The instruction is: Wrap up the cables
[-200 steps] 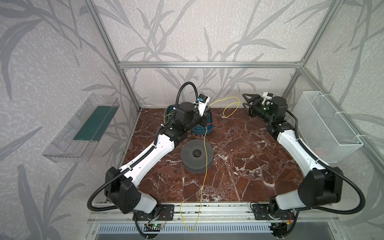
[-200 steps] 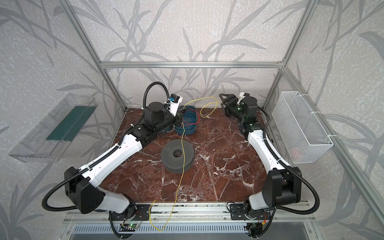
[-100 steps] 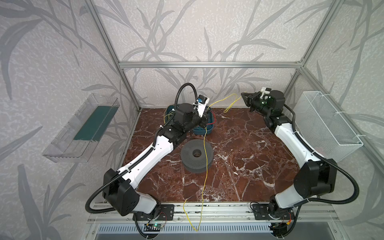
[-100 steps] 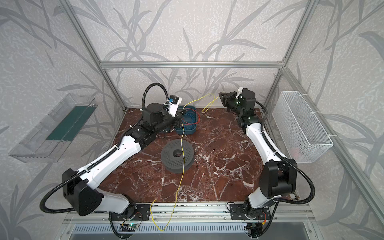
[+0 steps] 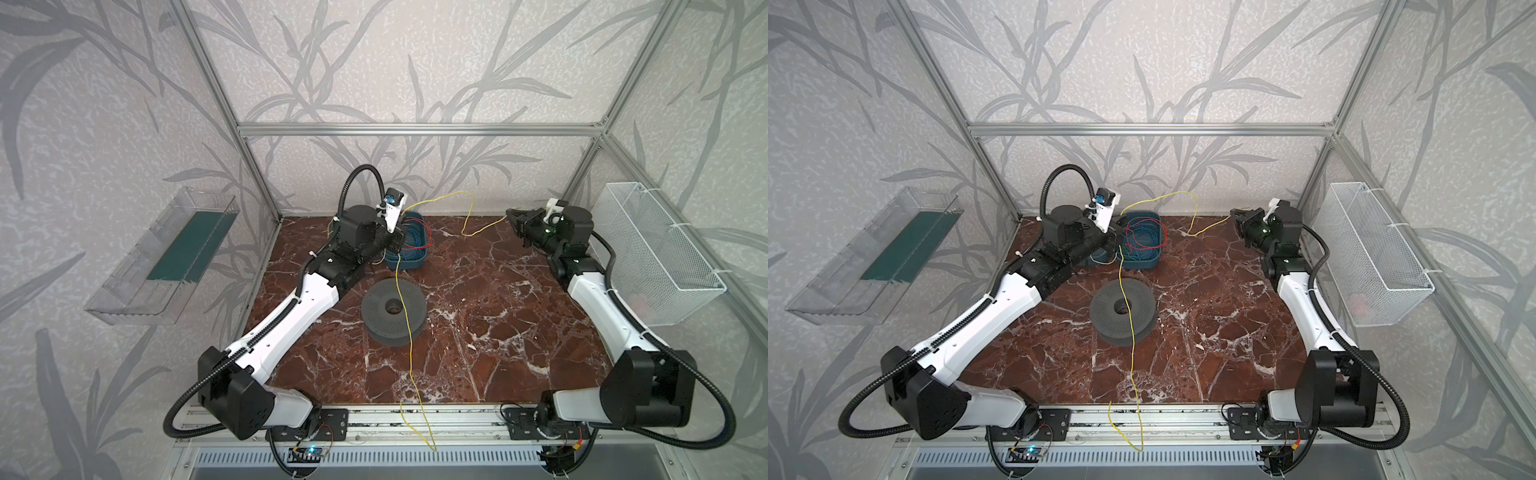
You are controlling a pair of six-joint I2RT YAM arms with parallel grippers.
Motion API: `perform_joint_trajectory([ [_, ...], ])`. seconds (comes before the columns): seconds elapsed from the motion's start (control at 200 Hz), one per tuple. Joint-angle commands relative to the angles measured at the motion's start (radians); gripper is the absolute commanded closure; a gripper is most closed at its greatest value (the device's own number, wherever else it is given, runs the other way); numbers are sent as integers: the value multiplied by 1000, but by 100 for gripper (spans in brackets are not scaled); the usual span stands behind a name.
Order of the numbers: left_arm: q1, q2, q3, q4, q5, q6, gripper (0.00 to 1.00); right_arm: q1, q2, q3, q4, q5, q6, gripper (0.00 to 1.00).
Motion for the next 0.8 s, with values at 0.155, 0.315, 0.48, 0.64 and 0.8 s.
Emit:
perform_joint_trajectory([
  [0.155,93,-96,20,4,-48,-8,100,-61,-102,-113,3,55,-98,100],
  [0.315,134,-126,33,8,-129,-7,100,-80,-140,-157,-51,118,-139,100],
  [0.48,288,-161,77,-18,-121,-90,100,-147,-194,-240,-98,167,-198,100],
  [0.64,368,-177,93,-63,-77,-93,100,-211,-179,-260,-100,165,-216,100],
  [0.8,410,-210,52,-64,-79,-104,100,-237,-140,-233,-105,198,-238,100],
])
